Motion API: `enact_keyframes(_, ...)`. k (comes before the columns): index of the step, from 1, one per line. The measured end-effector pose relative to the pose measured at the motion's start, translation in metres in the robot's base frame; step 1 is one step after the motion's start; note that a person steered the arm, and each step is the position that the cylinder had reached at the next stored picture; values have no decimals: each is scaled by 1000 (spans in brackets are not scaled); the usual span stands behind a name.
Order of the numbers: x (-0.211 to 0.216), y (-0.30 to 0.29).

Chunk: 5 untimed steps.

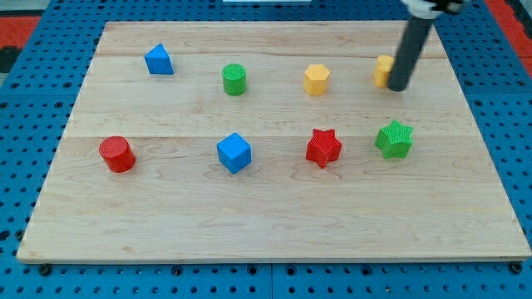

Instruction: Slide the yellow hexagon towards the top center

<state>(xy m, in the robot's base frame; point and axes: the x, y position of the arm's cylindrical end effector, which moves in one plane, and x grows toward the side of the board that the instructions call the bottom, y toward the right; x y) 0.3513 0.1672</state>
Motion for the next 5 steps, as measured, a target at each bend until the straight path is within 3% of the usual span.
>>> enact_keyframes(2,-47,-22)
enact_keyframes(4,4,-28)
enact_keyframes(5,2,-64)
